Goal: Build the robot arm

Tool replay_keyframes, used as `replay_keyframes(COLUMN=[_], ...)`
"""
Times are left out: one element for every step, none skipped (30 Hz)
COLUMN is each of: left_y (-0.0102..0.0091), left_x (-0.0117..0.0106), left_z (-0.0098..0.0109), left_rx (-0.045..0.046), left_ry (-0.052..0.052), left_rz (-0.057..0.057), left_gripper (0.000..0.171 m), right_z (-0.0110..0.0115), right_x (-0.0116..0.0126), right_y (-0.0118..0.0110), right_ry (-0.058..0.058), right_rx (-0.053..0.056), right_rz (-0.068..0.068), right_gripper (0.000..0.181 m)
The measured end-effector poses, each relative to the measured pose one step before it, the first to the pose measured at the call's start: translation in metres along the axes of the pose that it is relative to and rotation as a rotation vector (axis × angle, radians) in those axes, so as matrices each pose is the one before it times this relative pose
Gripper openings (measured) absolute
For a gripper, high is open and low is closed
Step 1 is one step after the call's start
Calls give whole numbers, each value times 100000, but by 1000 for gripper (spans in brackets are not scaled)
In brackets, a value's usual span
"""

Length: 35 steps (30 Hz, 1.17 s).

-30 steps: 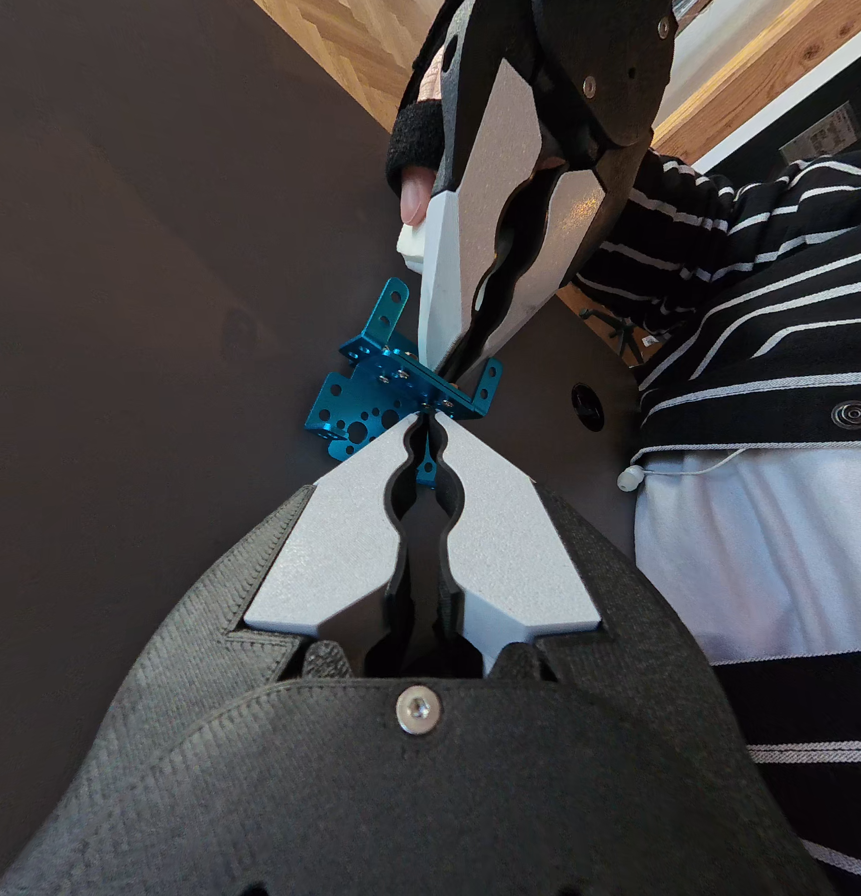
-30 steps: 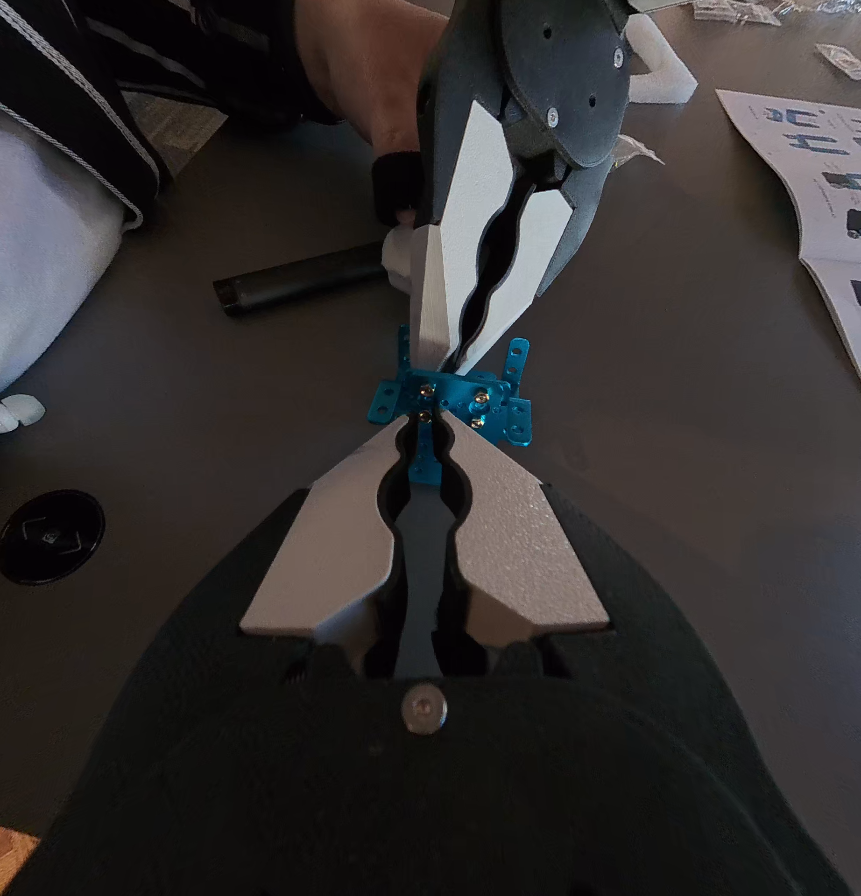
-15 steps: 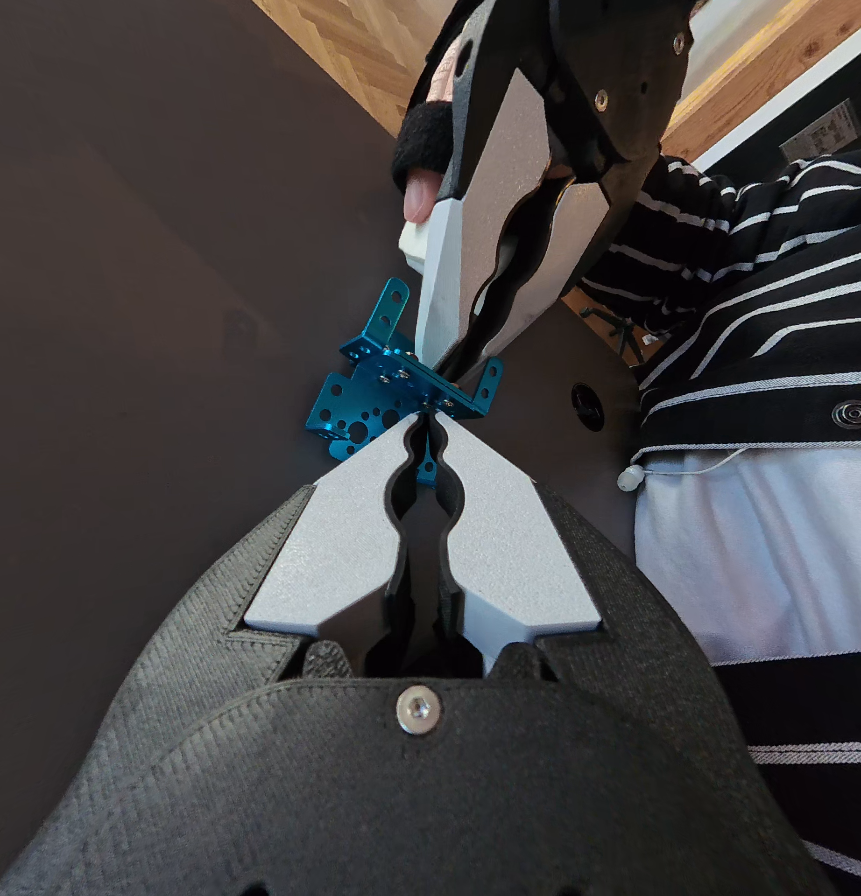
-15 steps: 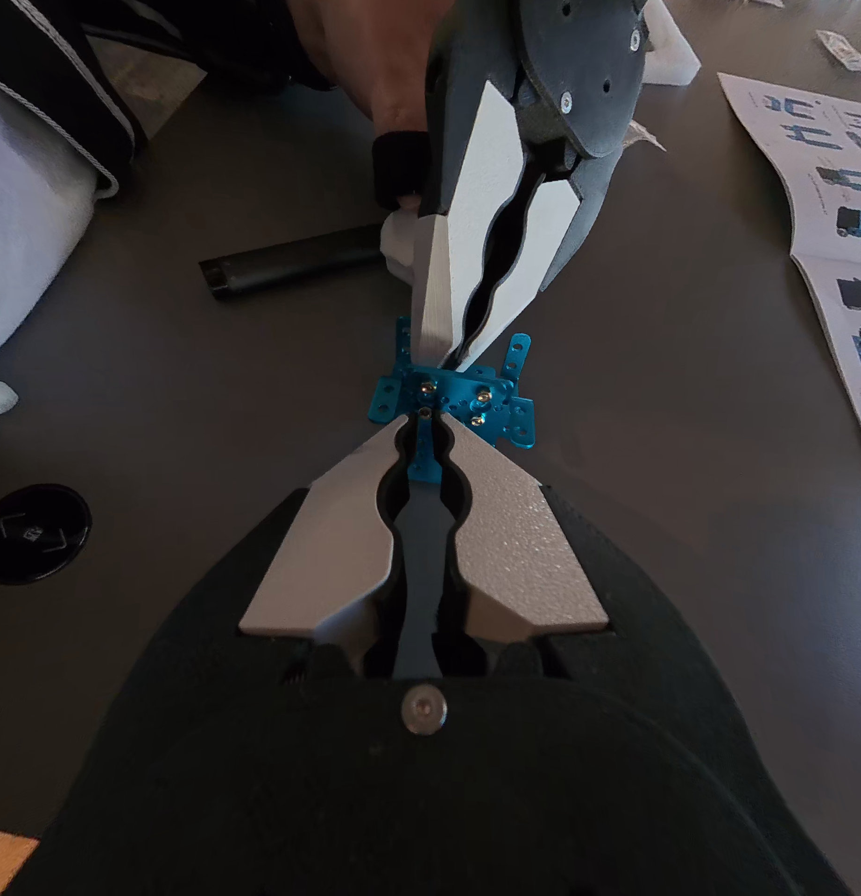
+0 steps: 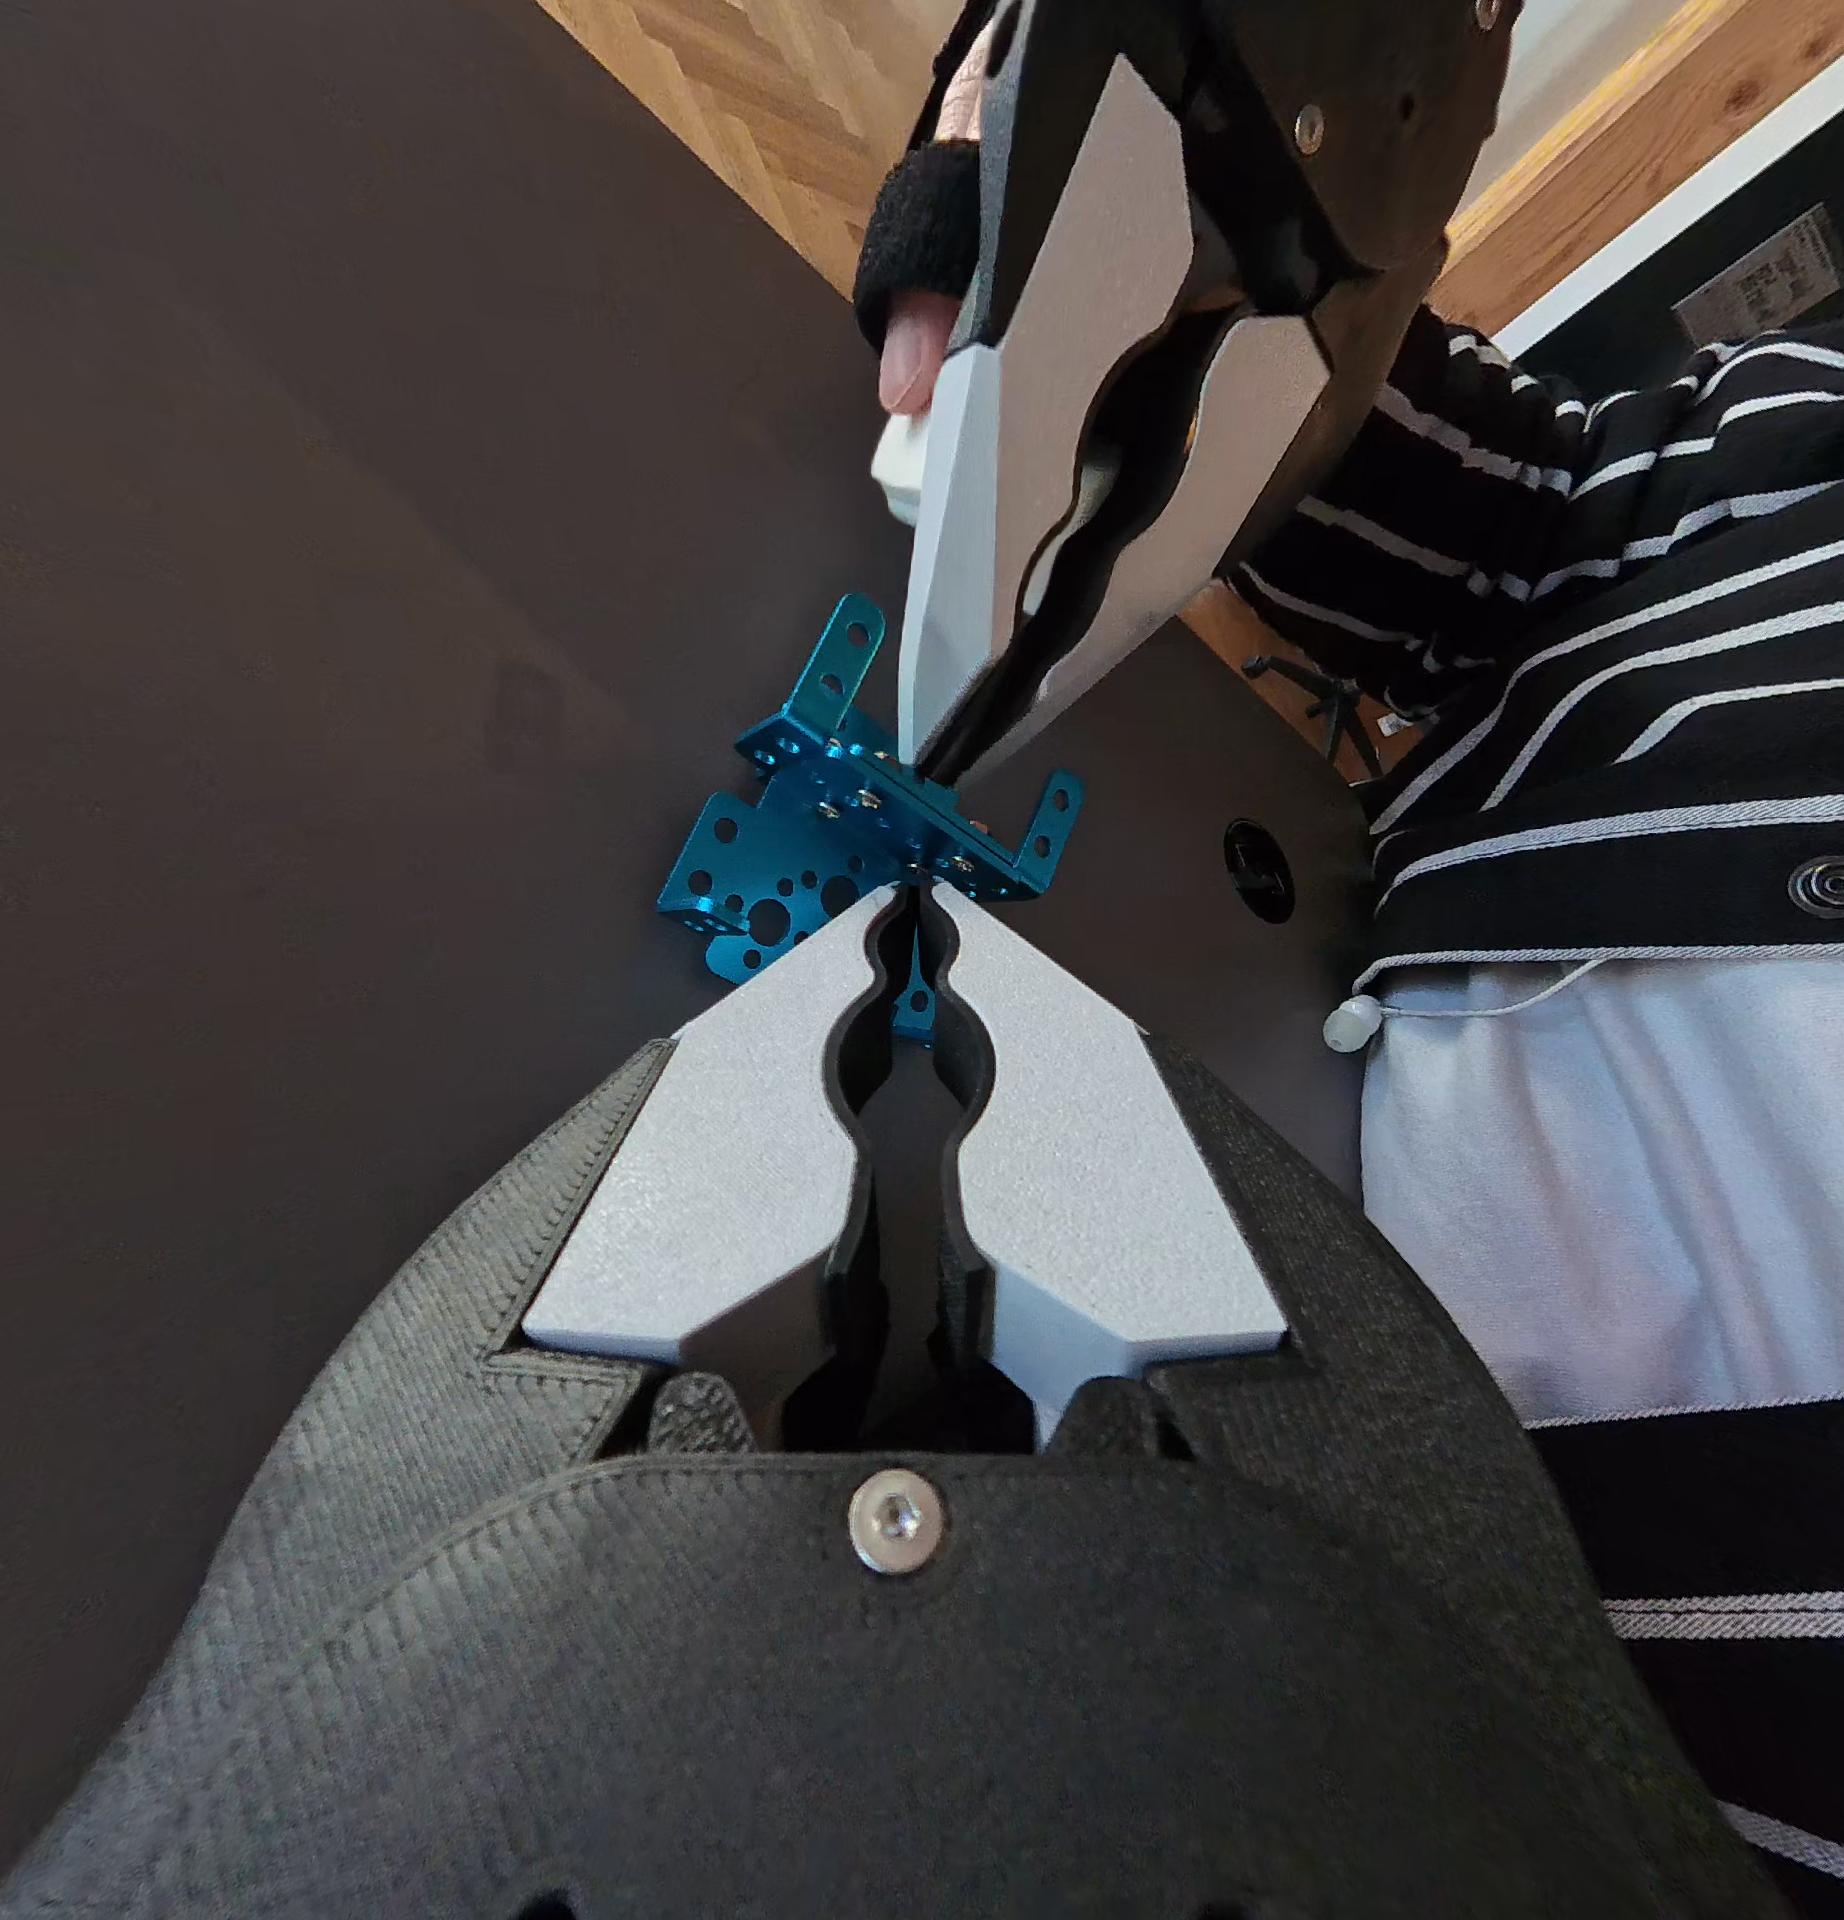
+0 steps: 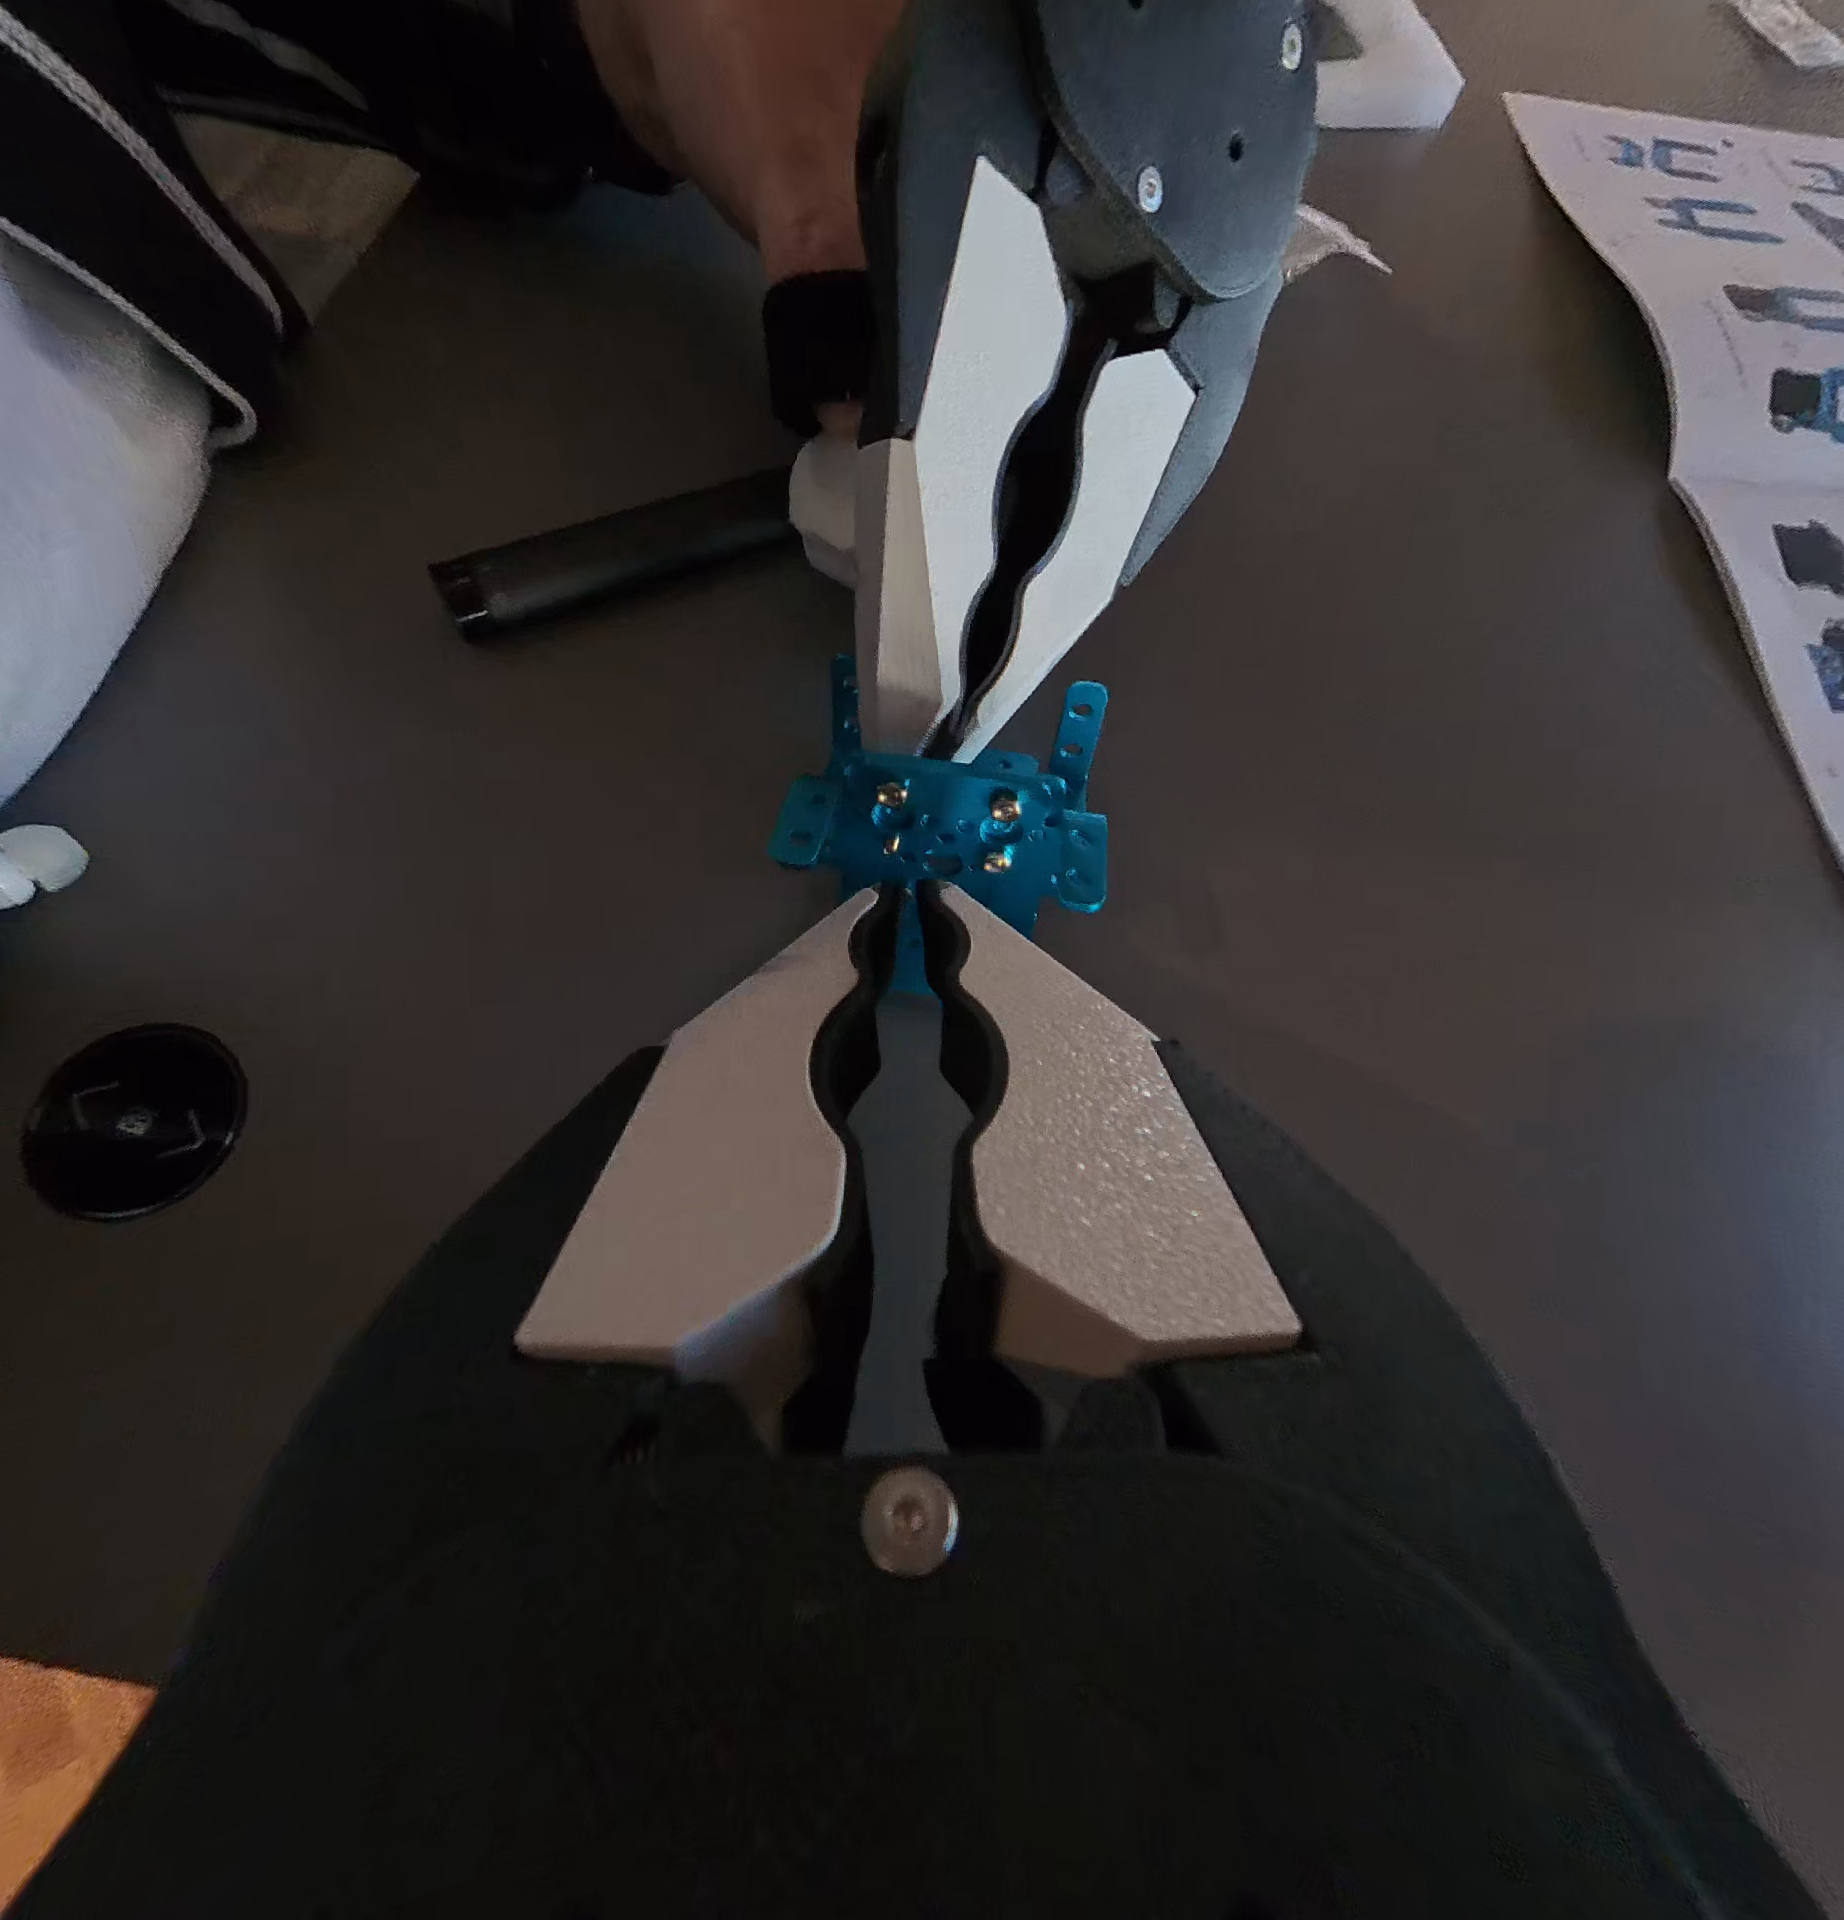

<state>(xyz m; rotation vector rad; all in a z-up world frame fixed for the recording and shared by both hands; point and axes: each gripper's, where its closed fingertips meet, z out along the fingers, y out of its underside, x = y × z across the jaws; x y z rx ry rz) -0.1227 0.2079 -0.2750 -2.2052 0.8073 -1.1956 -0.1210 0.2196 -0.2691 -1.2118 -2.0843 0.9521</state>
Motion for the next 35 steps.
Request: replay_keyframes(left_y=[0, -9, 3, 0, 0, -6, 0, 6, 1, 2, -2, 2, 8, -1, -2, -6, 10, 2, 1, 1, -1, 0, 2, -1, 4, 3, 0, -13, -3, -6, 0, 0, -5, -11, -11], left_x=[-4, -4, -6, -1, 1, -5, -1, 4, -4, 2, 8, 18, 2, 4, 1, 6, 14, -10, 8, -2, 11, 2, 4, 1, 7, 16, 19, 14, 8, 11, 20, 14, 19, 24, 17], left_z=[0, 10, -9, 0, 0, 1, 0, -1, 0, -1, -1, -1, -3, 1, 8, 2, 5, -2, 0, -1, 2, 0, -9, 1, 7, 13, 24, 13, 22, 8, 24, 24, 16, 32, 31], left_rx=[0, -6, -1, -1, -1, -6, -1, 5, -5, -15, -38, -14, 10, 8, -7, -23, -37, 5, -4, -9, -8, -3, 1, 8, 1, -59, -8, 7, -20, -24, -10, -8, -71, -48, -30], left_ry=[-19, -3, -7, -2, 8, 13, -3, -10, -6, 24, 90, 116, 76, 23, -9, 2, 34, 36, 34, -7, -25, 9, 28, -6, -23, 70, 3, -5, 64, 71, 12, -17, 33, 84, 122], left_rz=[24, 18, 11, 9, 0, -5, 4, 16, 47, 15, -32, -22, -15, -9, 36, 65, 33, -34, -40, 13, 40, -12, -64, -24, 18, 32, 18, -2, -50, -56, 18, 56, 62, -33, -92], left_gripper=[0, 0, 0, 0, 0, 0, 0, 0, 0, 0, 0, 0, 0, 0, 0, 0, 0, 0, 0, 0, 0, 0, 0, 0, 0, 0, 0, 0, 0, 0, 0, 0, 0, 0, 0], right_z=[10, 70, 123, 156, 175, 177, 177, 158, 149, 132, 80, 58, -3, -10, 1, 4, 2, -13, -25, -46, -93, -156, -201, -200, -142, -63, -1, 8, 18, -16, -24, -40, -44, -44, -10], right_x=[113, 17, -142, -72, -21, -99, -68, 77, 17, -166, 17, 46, 36, 41, 88, -11, -16, 24, 63, -13, -8, -4, -30, -162, -227, -111, -32, -30, -13, -8, -7, 86, 59, -15, -28], right_y=[130, 139, 67, 36, 49, 69, 105, 135, 124, 20, -88, -18, -2, 11, 9, -16, 0, -9, -16, -33, -62, -96, -182, -304, -338, -191, 2, 54, 18, -15, -12, -7, -68, -77, -29], right_ry=[642, 153, -459, 167, 628, 138, 107, 828, 281, -924, 208, 236, 129, 172, 477, 12, 139, 528, 852, 159, 18, 35, -40, -650, -1008, -384, -41, -51, -56, -80, -181, 389, 409, 148, 80], right_rx=[-1102, -1396, -913, -619, -563, -549, -815, -947, -847, -241, 411, 119, 102, 8, 73, 159, 93, 168, 361, 518, 624, 855, 1169, 1709, 1804, 890, -245, -483, -19, 400, 491, 337, 681, 695, 275], right_rz=[1651, 1599, 1156, 624, 149, -10, 47, 237, 514, 406, 381, 337, 273, 288, 217, 119, -195, -537, -476, -145, 296, 135, -176, -555, -572, -664, -647, -679, -850, -607, -182, 158, -258, -491, -571], right_gripper=[4, 6, 8, 10, 10, 10, 11, 10, 10, 10, 10, 10, 9, 8, 7, 5, 6, 6, 5, 6, 5, 5, 5, 5, 5, 5, 5, 5, 5, 5, 5, 5, 5, 5, 5])
